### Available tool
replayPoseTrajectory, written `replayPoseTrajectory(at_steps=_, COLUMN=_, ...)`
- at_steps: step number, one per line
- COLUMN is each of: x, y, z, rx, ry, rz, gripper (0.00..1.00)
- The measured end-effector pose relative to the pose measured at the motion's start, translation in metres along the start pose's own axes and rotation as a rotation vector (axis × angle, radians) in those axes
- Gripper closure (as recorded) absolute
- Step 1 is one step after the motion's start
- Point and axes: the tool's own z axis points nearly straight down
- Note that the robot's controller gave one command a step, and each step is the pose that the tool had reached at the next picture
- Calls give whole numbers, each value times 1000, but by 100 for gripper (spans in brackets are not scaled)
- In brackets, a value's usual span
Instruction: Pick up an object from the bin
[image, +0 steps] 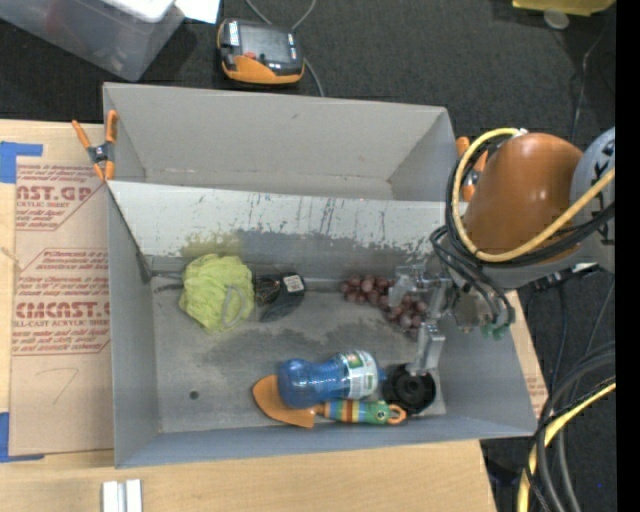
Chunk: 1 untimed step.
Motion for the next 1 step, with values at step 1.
replayPoseTrajectory(at_steps=1, x=0, y=0, z=0, rx=0, ry=0, rz=0, gripper=0)
